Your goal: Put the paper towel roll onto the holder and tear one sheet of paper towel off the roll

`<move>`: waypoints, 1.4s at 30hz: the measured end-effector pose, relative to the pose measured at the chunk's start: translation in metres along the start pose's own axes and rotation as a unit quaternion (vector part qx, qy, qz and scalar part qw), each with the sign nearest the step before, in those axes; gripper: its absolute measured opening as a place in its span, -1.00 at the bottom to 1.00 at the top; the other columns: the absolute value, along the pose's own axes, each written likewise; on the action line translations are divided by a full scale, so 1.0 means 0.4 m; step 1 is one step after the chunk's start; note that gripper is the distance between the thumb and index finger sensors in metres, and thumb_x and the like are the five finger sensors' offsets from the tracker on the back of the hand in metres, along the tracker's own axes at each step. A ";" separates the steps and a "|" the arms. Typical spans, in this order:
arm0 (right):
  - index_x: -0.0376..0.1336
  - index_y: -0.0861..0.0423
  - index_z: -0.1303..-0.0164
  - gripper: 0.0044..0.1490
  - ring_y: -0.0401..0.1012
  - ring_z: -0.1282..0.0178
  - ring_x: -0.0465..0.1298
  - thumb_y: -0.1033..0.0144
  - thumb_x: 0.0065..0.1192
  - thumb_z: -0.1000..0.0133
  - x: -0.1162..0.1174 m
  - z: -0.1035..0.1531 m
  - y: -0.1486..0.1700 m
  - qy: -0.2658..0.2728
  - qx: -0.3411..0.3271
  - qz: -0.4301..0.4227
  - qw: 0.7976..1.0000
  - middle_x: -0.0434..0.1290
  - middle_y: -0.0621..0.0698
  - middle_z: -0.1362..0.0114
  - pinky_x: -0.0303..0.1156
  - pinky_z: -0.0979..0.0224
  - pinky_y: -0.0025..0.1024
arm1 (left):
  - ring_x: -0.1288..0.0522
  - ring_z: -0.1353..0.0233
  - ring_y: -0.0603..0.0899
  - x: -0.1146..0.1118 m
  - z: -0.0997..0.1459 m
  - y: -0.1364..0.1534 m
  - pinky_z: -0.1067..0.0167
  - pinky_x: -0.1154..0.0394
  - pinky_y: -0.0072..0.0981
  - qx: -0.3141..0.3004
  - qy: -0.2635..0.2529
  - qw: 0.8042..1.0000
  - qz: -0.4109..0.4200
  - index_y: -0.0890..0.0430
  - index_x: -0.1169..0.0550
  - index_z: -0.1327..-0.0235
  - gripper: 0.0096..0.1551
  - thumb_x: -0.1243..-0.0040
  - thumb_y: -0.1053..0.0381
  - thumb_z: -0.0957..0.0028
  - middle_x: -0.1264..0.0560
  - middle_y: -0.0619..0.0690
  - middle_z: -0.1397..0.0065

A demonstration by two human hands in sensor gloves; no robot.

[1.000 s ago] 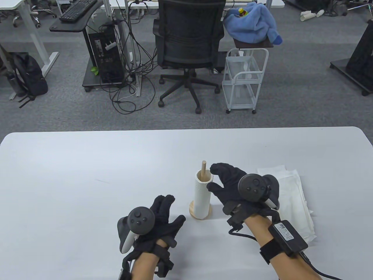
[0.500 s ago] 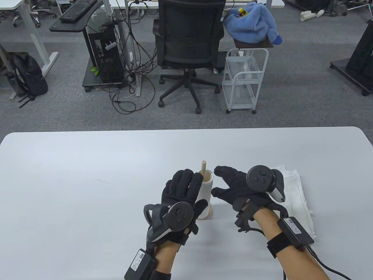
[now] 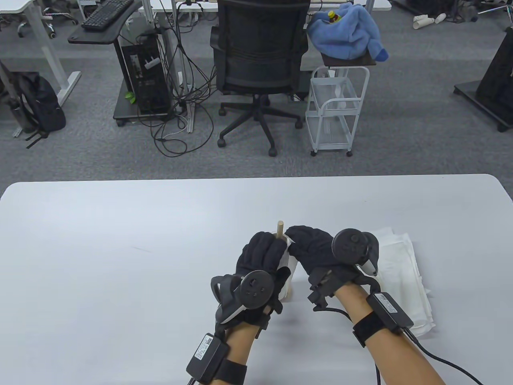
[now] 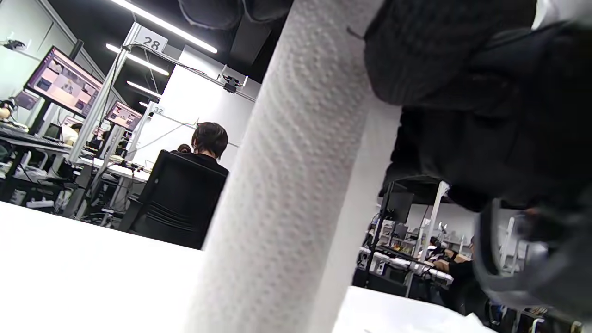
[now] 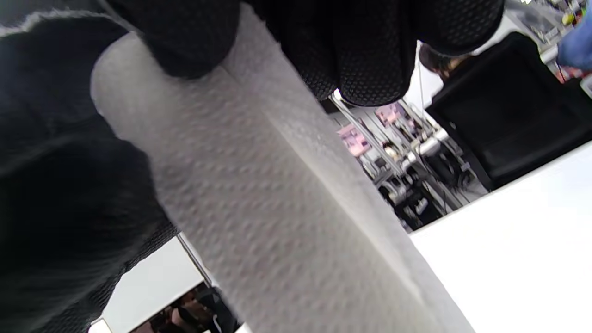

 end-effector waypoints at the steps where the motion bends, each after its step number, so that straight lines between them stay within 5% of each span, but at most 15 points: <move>1: 0.33 0.02 -0.23 -0.50 0.14 -0.27 0.46 0.19 0.20 -0.09 -0.001 0.003 0.002 0.007 -0.006 0.014 1.000 0.37 0.17 -0.45 0.27 -0.36 0.14 | 0.00 -0.69 0.18 -0.001 -0.001 -0.007 -0.60 -0.14 0.09 0.001 -0.004 1.000 -0.004 -0.25 0.00 -0.42 -0.08 -0.35 -0.11 0.00 0.13 -0.21 -0.59; 7: 0.34 -0.01 -0.22 -0.52 0.13 -0.25 0.47 0.17 0.20 -0.10 0.008 0.029 0.002 0.031 -0.040 0.079 0.996 0.38 0.16 -0.44 0.26 -0.37 0.13 | 0.06 -0.67 0.24 -0.009 -0.003 -0.028 -0.57 -0.09 0.16 0.000 -0.019 0.995 -0.102 -0.29 0.04 -0.43 -0.11 -0.27 -0.12 -0.05 0.15 -0.19 -0.58; 16: 0.32 0.00 -0.23 -0.52 0.13 -0.26 0.44 0.17 0.19 -0.11 0.035 0.055 0.019 0.056 -0.097 0.124 0.986 0.35 0.16 -0.44 0.24 -0.37 0.13 | 0.10 -0.69 0.22 -0.007 -0.001 -0.020 -0.58 -0.05 0.20 -0.003 -0.008 0.997 -0.081 -0.29 0.01 -0.44 -0.20 -0.17 -0.08 -0.09 0.15 -0.22 -0.60; 42: 0.32 0.01 -0.23 -0.51 0.14 -0.26 0.44 0.20 0.20 -0.10 0.083 0.082 0.058 0.023 -0.092 0.169 0.981 0.35 0.16 -0.45 0.24 -0.37 0.13 | 0.11 -0.69 0.22 -0.012 -0.001 -0.024 -0.58 -0.02 0.23 -0.006 -0.005 0.997 -0.083 -0.30 0.05 -0.44 -0.20 -0.14 -0.09 -0.10 0.18 -0.23 -0.60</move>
Point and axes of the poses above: the tracker on the back of each hand, its own y axis roughly to the little-finger side, its own z axis roughly from the fingertips to the wrist, x = y × z, the point moved 1 cm from there along -z, roughly from the wrist to the fingertips
